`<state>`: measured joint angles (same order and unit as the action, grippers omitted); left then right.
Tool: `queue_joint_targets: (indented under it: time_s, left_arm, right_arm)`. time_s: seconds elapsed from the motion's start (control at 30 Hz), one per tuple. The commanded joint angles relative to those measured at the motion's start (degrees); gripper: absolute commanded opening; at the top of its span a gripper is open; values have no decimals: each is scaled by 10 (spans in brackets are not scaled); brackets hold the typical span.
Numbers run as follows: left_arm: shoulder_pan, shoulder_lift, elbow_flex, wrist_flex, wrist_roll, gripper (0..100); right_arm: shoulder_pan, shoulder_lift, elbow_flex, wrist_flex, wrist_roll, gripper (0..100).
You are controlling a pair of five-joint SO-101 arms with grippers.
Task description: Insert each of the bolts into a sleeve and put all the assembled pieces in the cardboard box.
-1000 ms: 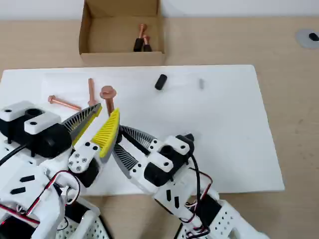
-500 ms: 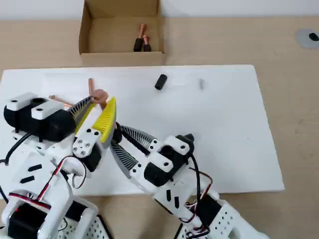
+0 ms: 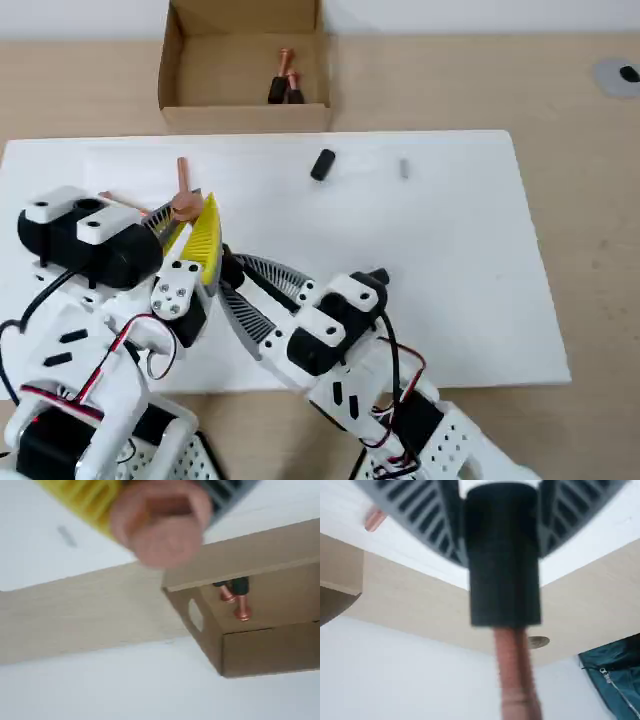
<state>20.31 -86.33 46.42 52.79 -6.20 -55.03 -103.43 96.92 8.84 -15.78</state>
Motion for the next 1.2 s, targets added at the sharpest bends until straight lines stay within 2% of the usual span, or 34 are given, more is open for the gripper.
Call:
queue_joint_targets:
  time_s: [0.0, 0.53, 0.73, 0.87, 1.0, 1.17]
  left_arm:
    - [24, 0, -5, -9, -16, 7]
    - [28, 0, -6, -9, -15, 11]
    - [32, 3, -56, 16, 2, 12]
    - [52, 4, -82, 38, 26, 57]
    - [82, 4, -84, 48, 30, 60]
    - [87, 4, -84, 48, 30, 63]
  right_arm:
    - [11, -53, -1, -14, -4, 9]
    - [12, -57, -1, -18, -3, 9]
    - [31, -57, -1, -25, -3, 9]
    - [43, -57, -1, -25, -3, 9]
    - [43, -55, -1, -25, -3, 9]
    - [40, -53, -1, -23, -3, 9]
